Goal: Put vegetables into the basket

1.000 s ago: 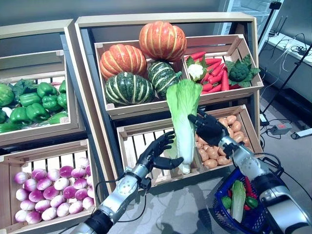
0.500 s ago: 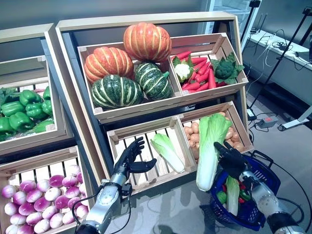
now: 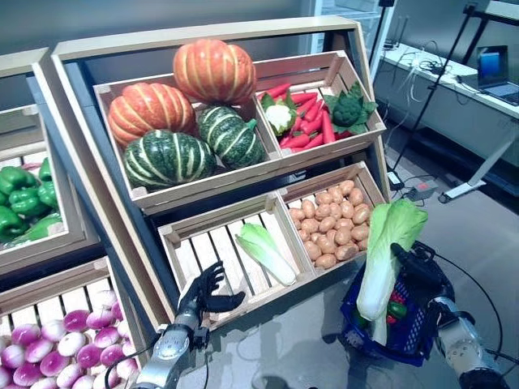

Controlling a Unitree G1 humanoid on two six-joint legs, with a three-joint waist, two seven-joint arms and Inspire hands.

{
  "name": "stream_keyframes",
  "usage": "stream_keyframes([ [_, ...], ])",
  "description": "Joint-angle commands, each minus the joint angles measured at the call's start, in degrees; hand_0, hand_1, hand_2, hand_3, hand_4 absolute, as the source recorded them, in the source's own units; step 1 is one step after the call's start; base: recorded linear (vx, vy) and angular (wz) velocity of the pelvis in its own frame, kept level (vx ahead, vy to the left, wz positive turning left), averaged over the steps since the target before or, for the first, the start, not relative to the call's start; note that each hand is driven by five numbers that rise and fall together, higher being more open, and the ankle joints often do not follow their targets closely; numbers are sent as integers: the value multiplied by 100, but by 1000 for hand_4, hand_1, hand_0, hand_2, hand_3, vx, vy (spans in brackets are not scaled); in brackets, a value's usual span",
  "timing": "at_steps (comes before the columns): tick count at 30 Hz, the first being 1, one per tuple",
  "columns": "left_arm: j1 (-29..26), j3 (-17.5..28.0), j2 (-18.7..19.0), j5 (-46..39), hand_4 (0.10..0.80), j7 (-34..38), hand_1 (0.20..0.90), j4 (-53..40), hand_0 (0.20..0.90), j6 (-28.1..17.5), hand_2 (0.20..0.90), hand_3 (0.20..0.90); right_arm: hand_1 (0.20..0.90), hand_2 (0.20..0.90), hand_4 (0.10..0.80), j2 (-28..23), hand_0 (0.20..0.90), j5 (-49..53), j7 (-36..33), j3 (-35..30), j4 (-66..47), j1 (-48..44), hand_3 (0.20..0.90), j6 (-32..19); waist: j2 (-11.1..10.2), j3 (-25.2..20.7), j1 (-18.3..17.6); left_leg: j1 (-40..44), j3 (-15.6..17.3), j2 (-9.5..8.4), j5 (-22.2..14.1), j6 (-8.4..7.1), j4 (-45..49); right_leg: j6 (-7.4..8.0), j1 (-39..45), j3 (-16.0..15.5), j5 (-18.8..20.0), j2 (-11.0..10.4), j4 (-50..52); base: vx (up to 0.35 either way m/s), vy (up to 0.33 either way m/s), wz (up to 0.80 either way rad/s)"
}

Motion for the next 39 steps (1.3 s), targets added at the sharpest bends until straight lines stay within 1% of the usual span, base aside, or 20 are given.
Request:
stream_keyframes([
  [1, -326, 476, -142, -278, 800, -73, 900, 84, 900, -483, 900, 900, 300, 300, 400, -247, 300, -140, -126, -565, -446, -399, 300, -732, -22, -246, -124, 149, -11, 57, -269, -42, 39, -93, 44, 75, 111, 49, 35, 35, -175, -8],
  [3, -322, 528, -207, -320, 800, -50, 900, 106, 900, -566, 900, 900, 300, 300, 400, -216, 300, -248, -254, -544, -410, -406, 300, -817, -88, -167, -145, -39, 103, 105, -285, -138, 792, -193, 63, 200, 146, 78, 35, 14, -156, -11],
  [4, -332, 556, -233, -316, 800, -37, 900, 95, 900, -604, 900, 900, 300, 300, 400, -204, 300, -257, -301, -535, -392, -405, 300, -861, -131, -103, -134, -228, 101, 143, -131, -207, 1341, -259, 80, 228, 173, 91, 35, -12, -149, -21],
  [6, -382, 602, -275, -332, 800, -36, 900, -19, 900, -648, 900, 900, 300, 300, 400, -177, 300, -190, -427, -539, -385, -369, 300, -1046, -224, 122, -92, -953, -108, 233, 192, -306, 2750, -419, 118, 241, 284, 102, 35, -45, -122, -18],
  [7, -397, 615, -283, -338, 800, -72, 900, -62, 900, -663, 900, 900, 300, 300, 400, -179, 300, -128, -443, -568, -382, -359, 300, -1121, -240, 218, -65, -1207, -240, 190, 176, -291, 2941, -432, 149, 256, 318, 86, 35, -30, 6, -5],
  [9, -375, 582, -298, -366, 800, -129, 900, -138, 900, -701, 900, 900, 300, 300, 400, -197, 300, -134, -486, -608, -402, -396, 300, -1210, -205, 336, 5, -1327, -500, -26, 69, -237, 2568, -357, 238, 305, 311, 65, 35, 43, 118, -5],
  [11, -361, 548, -254, -434, 800, -183, 900, -351, 900, -696, 900, 900, 300, 300, 400, -255, 300, -232, -617, -603, -485, -498, 300, -1248, -156, 363, 96, -1297, -732, -213, 82, -177, 1567, -268, 221, 376, 278, 60, 35, 53, 173, -20],
  [12, -371, 535, -223, -490, 800, -179, 900, -464, 900, -652, 900, 900, 300, 300, 400, -283, 300, -245, -661, -580, -503, -550, 300, -1281, -145, 374, 132, -1221, -811, -262, 110, -142, 1135, -249, 215, 405, 252, 58, 35, 45, 218, -27],
  [13, -449, 501, -197, -528, 800, -185, 900, -579, 900, -476, 900, 900, 300, 300, 400, -309, 300, -227, -799, -552, -522, -646, 300, -1304, -158, 360, 172, -1131, -979, -361, -5, -41, 929, -206, 153, 443, 242, 11, 35, 58, 206, -24],
  [15, -560, 372, -212, -417, 800, -250, 900, -521, 900, -632, 900, 900, 300, 300, 400, -287, 300, -224, -863, -550, -481, -621, 300, -1322, -112, 290, 138, -917, -1002, -396, -50, 21, 636, -132, 40, 302, 278, -64, 35, 74, 184, -19],
  [16, -575, 297, -204, -415, 800, -187, 900, -585, 900, -702, 900, 900, 300, 300, 400, -220, 300, -268, -912, -548, -484, -575, 300, -1346, -79, 258, 122, -761, -954, -371, -28, 30, 444, -99, 14, 155, 273, -90, 103, 80, 126, -30],
  [17, -592, 241, -167, -368, 800, -143, 900, -631, 900, -733, 900, 900, 300, 300, 400, -131, 300, -291, -923, -544, -462, -545, 300, -1362, -45, 240, 139, -614, -846, -320, 14, 34, 258, -56, -29, -90, 185, -128, 302, 68, 74, -41],
  [18, -587, 205, -126, -296, 800, -57, 900, -660, 900, -774, 900, 900, 300, 300, 400, -60, 300, -318, -970, -519, -375, -558, 300, -1388, -17, 225, 187, -497, -678, -260, 33, 34, 151, 4, -61, -421, 115, -210, 490, 40, 14, -49],
  [19, -574, 182, -94, -304, 800, 29, 900, -676, 900, -778, 900, 900, 300, 300, 400, -18, 300, -361, -998, -476, -294, -611, 300, -1393, 4, 233, 250, -401, -575, -217, 48, 37, 74, 53, -84, -626, 53, -287, 653, 15, -46, -63],
  [20, -564, 163, -61, -414, 800, 79, 900, -660, 900, -737, 900, 900, 300, 300, 400, 13, 300, -440, -1107, -407, -209, -702, 300, -1397, 35, 228, 302, -336, -539, -166, 37, 53, 22, 107, -139, -738, 81, -398, 770, 4, -78, -86],
  [23, -580, 141, 10, -696, 800, 56, 900, -493, 900, -803, 900, 900, 300, 300, 400, -80, 300, -870, -1421, -301, 99, -945, 300, -1550, 73, 188, 363, -291, -433, -30, -48, 53, 13, 140, -139, -755, 100, -504, 610, 34, -183, -72],
  [27, -580, 190, -76, -1152, 800, 259, 900, -339, 900, -771, 900, 900, 300, 300, 400, -369, 300, -1408, -1977, -150, 467, -1440, 300, -1554, 34, 172, 484, -373, -387, 125, 59, -82, 13, 42, -25, -800, 44, -384, 384, 39, -249, -15],
  [30, -503, 222, -189, -1185, 800, 303, 900, -427, 900, -817, 900, 900, 300, 300, 400, -551, 300, -1784, -2329, -118, 507, -1601, 300, -1525, -6, 235, 572, -458, -442, 241, 159, -207, 59, -68, 116, -939, -15, -314, 261, 35, -237, -12],
  [34, -361, 213, -259, -1251, 800, 167, 900, -428, 900, -989, 900, 900, 300, 300, 400, -857, 300, -2238, -2500, -134, 710, -1749, 300, -1393, 1, 272, 604, -529, -516, 318, 255, -316, 43, -136, 202, -1000, 26, -241, 35, 29, -167, 23],
  [39, -364, 165, -199, -1324, 800, 120, 900, -598, 900, -1131, 900, 900, 300, 300, 400, -1264, 300, -2591, -2577, -12, 1000, -2069, 300, -1254, 101, 396, 635, -750, -600, 354, 313, -401, 166, -227, 58, -1121, -80, -233, 211, -15, -70, 6],
])
